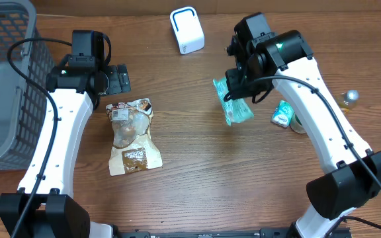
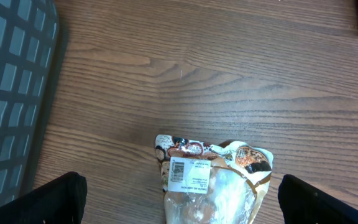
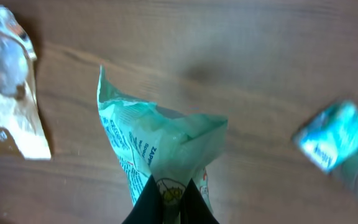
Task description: Scan the item barcode
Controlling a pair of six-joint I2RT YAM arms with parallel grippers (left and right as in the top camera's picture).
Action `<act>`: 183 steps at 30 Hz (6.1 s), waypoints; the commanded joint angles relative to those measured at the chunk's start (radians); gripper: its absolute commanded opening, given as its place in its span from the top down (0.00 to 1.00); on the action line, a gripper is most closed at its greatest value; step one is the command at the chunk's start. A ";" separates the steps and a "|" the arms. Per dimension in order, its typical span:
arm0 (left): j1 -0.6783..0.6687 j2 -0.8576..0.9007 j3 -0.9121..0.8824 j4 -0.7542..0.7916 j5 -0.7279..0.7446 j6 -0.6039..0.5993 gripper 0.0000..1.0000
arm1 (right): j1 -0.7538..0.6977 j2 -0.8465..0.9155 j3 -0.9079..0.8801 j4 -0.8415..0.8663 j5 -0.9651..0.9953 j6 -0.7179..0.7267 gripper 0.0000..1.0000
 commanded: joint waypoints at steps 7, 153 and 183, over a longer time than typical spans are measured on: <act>0.005 -0.008 0.007 0.002 -0.013 0.012 0.01 | -0.007 -0.008 -0.189 0.003 0.038 0.119 0.96; 0.020 0.111 -0.375 -0.181 -0.099 -0.084 0.92 | 0.033 -0.008 -0.636 1.036 -0.412 0.168 0.00; 0.017 0.111 -0.421 -0.069 0.362 -0.079 0.96 | 0.033 -0.008 -0.636 1.036 -0.412 0.168 0.00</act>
